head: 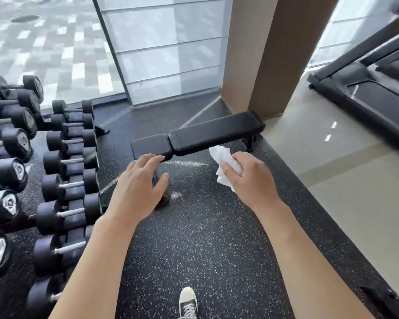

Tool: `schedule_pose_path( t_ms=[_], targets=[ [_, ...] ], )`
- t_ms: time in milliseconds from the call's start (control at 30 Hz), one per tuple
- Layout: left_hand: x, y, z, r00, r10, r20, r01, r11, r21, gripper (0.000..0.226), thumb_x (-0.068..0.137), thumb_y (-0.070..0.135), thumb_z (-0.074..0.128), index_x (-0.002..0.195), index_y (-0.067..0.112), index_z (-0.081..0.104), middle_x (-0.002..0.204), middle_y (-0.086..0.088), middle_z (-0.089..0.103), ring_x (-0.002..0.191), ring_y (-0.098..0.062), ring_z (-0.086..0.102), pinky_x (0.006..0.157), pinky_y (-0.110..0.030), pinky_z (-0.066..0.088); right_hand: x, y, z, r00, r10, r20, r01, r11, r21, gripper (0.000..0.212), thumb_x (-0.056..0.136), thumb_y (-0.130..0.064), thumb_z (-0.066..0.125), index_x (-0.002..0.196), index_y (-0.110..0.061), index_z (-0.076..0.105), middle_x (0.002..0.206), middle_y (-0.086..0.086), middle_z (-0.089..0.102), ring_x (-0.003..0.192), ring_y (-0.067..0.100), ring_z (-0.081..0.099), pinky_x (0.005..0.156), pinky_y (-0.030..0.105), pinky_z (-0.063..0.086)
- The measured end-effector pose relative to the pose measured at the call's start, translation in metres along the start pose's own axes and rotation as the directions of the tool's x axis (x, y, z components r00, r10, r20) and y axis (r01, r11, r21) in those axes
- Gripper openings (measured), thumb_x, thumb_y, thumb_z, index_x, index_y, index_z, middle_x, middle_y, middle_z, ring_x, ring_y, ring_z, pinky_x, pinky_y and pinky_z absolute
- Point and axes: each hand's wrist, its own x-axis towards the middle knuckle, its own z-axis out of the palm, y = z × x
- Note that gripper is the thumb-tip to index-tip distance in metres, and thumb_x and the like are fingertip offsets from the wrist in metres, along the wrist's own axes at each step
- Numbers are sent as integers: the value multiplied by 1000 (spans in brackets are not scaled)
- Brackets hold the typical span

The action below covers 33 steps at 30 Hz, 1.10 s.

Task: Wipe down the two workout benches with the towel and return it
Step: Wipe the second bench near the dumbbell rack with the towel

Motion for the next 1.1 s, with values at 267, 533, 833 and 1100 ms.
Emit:
schedule_pose_path(
  t_ms=[267, 533, 833, 1100],
  targets=[
    [90, 3, 11, 999, 25, 24, -24, 999, -33, 51, 102, 43, 51, 150, 26, 49, 151, 7, 50, 138, -18, 43, 114, -41, 37, 73, 18, 1, 999, 28, -24, -28, 999, -21, 25, 102, -49, 58, 87, -31, 54, 79, -14, 55, 69, 4, 53, 59, 25, 36],
    [162, 36, 28, 1000, -9, 7, 9, 1000, -16, 53, 102, 43, 50, 152, 25, 47, 153, 7, 48, 140, -18, 42, 115, -41, 36, 151, 63, -11, 1000, 6, -22, -5, 1000, 14, 27, 102, -50, 57, 90, -26, 62, 84, -12, 61, 71, 10, 57, 62, 33, 47],
    [241, 88, 57, 985, -151, -88, 150, 989, -12, 49, 103, 43, 51, 149, 31, 48, 151, 10, 48, 139, -16, 42, 114, -41, 38, 267, 135, -29, 992, -120, 30, 117, 990, 85, 31, 102, -47, 57, 88, -20, 60, 81, -8, 59, 73, 14, 57, 64, 34, 42],
    [259, 100, 46, 937, -291, -195, 292, 956, -21, 49, 103, 42, 53, 150, 30, 49, 152, 9, 48, 140, -14, 40, 114, -37, 36, 334, 135, -25, 967, -226, 117, 203, 962, 182, 33, 103, -52, 56, 88, -23, 63, 77, -10, 63, 68, 9, 59, 63, 31, 46]
  ],
)
